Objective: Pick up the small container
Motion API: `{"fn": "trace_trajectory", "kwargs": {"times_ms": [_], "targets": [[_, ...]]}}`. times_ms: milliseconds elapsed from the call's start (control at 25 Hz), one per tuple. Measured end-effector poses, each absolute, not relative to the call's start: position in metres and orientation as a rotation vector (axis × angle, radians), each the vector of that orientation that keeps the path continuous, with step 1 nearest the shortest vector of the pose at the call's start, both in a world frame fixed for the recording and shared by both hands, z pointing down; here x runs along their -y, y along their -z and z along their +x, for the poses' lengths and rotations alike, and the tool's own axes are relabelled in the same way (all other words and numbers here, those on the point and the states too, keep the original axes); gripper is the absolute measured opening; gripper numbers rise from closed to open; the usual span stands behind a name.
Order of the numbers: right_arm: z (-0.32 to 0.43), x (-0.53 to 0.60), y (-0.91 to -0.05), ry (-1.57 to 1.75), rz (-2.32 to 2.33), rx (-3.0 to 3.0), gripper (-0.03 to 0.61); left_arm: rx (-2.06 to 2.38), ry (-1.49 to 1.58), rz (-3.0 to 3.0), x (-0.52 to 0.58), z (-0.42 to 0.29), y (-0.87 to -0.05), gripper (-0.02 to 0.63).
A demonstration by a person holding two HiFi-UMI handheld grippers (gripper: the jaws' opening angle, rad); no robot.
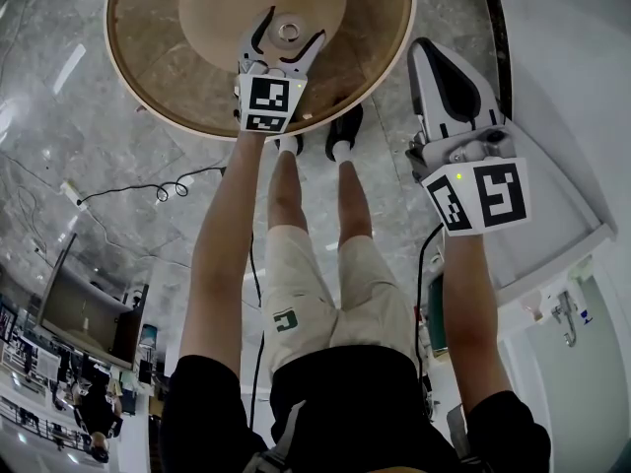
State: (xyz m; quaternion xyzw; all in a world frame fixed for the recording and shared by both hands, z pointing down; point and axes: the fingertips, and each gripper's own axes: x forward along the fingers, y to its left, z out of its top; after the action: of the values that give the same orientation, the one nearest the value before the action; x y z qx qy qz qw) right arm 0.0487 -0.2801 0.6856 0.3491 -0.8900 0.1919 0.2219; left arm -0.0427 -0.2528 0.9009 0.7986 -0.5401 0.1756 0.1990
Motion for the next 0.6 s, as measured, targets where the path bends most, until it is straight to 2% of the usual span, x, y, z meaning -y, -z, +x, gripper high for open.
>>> {"fn": "trace_trajectory", "kwargs": {"times_ms": [600], "targets": [[0.059, 0.273, -0.685, -0.544, 0.974, 2.445, 0.005, 1.481, -0.574, 2.244, 0.25, -0.038, -0.903, 0.357]]}}
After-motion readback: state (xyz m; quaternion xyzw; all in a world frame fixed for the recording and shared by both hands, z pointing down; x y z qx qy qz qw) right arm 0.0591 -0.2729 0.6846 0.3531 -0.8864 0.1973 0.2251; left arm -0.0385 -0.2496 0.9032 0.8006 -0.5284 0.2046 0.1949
